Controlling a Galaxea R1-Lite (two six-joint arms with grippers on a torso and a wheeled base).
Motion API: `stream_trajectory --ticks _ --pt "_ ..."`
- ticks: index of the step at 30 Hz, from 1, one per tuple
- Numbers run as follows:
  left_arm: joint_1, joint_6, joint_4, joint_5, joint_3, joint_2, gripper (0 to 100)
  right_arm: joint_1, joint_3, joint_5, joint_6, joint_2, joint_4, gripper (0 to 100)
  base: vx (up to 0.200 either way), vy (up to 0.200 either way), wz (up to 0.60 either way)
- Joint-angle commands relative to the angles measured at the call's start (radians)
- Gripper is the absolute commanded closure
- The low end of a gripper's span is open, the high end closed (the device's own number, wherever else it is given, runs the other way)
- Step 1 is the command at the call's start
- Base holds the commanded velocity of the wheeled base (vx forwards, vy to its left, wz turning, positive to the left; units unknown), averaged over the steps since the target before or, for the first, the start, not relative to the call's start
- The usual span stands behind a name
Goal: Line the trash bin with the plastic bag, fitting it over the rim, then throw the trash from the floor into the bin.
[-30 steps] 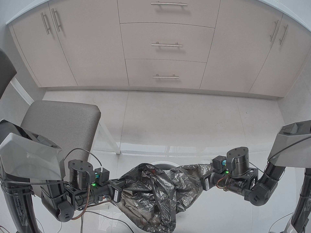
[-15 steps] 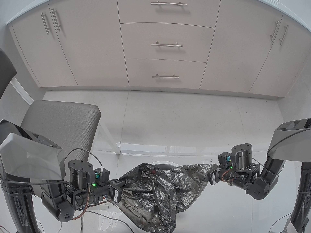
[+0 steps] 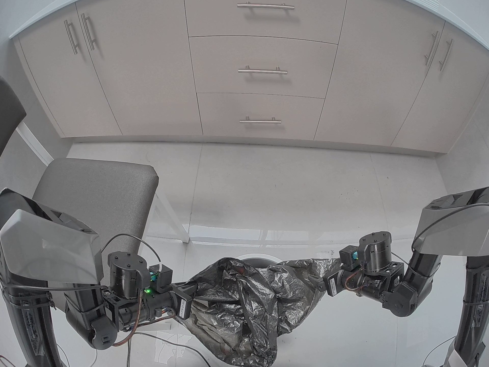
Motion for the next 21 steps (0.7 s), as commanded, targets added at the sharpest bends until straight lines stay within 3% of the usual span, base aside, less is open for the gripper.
stream_trajectory --ticks 1,14,21 --pt "0.0 0.0 0.0 0.0 0.0 0.001 100 0.004 0.0 0.001 -0.001 0.018 -0.007 100 0.0 0.0 0.0" --pt "0.0 0.0 -0.002 0.0 -0.002 0.005 100 0.064 0.017 0.008 0.009 0.047 -0.061 100 0.0 0.0 0.0" --pt "0.0 0.0 -0.002 0.0 -0.002 0.005 100 0.181 -0.034 0.004 0.017 0.115 -0.059 100 0.0 0.0 0.0"
